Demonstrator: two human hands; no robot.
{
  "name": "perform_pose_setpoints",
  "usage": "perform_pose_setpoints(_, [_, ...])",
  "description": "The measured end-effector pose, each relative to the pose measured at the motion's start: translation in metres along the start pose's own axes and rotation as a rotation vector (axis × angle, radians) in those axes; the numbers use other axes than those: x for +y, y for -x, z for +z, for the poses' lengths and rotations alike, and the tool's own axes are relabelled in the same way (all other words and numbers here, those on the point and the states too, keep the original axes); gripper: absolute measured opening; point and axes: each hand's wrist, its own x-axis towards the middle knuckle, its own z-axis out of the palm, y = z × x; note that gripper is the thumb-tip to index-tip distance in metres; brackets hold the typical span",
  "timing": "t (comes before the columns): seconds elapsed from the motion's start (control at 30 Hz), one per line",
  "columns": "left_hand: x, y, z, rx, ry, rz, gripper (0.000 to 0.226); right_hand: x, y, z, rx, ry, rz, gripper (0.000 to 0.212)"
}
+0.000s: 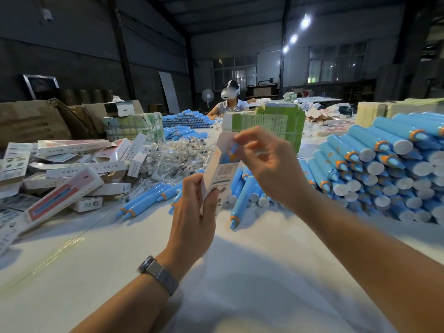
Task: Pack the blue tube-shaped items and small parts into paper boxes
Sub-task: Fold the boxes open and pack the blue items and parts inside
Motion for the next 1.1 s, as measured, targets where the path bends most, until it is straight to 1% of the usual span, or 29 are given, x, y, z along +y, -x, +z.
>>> perform_pose_setpoints(0.1, [-0.005, 0.0, -0.001, 0.025, 0.003, -0.018, 0.019, 0.006, 0.008, 0.013, -0.071, 0.119, -0.066, 0.016])
perform_pose_setpoints(0.23, [-0.012, -0.001, -0.002, 0.059, -0.015, -0.014, 0.02, 0.006, 0.007, 0.018, -0.124, 0.193, -0.073, 0.023])
perform_pose_setpoints(0.3, [-0.017, -0.003, -0.005, 0.101, -0.029, -0.013, 0.018, 0.004, 0.005, 0.021, -0.099, 0.133, -0.061, 0.025])
perform_pose_setpoints(0.33, [-0.02, -0.005, -0.007, 0.141, -0.027, -0.038, 0.019, 0.003, 0.004, 0.024, -0.074, 0.09, -0.038, 0.025])
perform_pose_setpoints(0.4, [-0.029, -0.011, -0.011, 0.224, -0.029, -0.091, 0.023, 0.004, -0.001, 0.037, -0.014, 0.009, 0.036, 0.023])
perform_pose_setpoints(0.47, [-0.039, -0.015, -0.018, 0.303, -0.063, -0.127, 0.027, 0.01, -0.01, 0.06, -0.021, -0.041, 0.11, 0.018])
perform_pose_setpoints(0.53, [-0.048, -0.018, -0.025, 0.362, -0.072, -0.171, 0.027, 0.024, -0.025, 0.088, -0.117, 0.025, 0.178, 0.017])
perform_pose_setpoints(0.63, [-0.06, -0.023, -0.036, 0.466, -0.096, -0.219, 0.024, 0.046, -0.052, 0.133, -0.398, 0.271, 0.268, 0.027])
perform_pose_setpoints(0.7, [-0.066, -0.026, -0.043, 0.52, -0.095, -0.224, 0.026, 0.06, -0.069, 0.16, -0.586, 0.492, 0.269, 0.035])
perform_pose_setpoints(0.77, [-0.071, -0.029, -0.051, 0.544, -0.079, -0.213, 0.028, 0.07, -0.085, 0.187, -0.707, 0.694, 0.226, 0.04])
perform_pose_setpoints(0.8, [-0.073, -0.029, -0.055, 0.553, -0.075, -0.209, 0.028, 0.074, -0.091, 0.2, -0.731, 0.752, 0.212, 0.04])
perform_pose_setpoints(0.87, [-0.077, -0.03, -0.059, 0.561, -0.076, -0.215, 0.027, 0.082, -0.101, 0.222, -0.756, 0.775, 0.213, 0.038])
perform_pose_setpoints(0.97, [-0.08, -0.027, -0.059, 0.544, -0.091, -0.197, 0.028, 0.096, -0.107, 0.249, -0.823, 0.756, 0.23, 0.028])
perform_pose_setpoints(1.07, [-0.085, -0.026, -0.058, 0.515, -0.131, -0.181, 0.029, 0.107, -0.114, 0.267, -0.797, 0.676, 0.285, 0.024])
perform_pose_setpoints(1.1, [-0.086, -0.026, -0.058, 0.512, -0.135, -0.18, 0.029, 0.109, -0.116, 0.269, -0.797, 0.644, 0.287, 0.018])
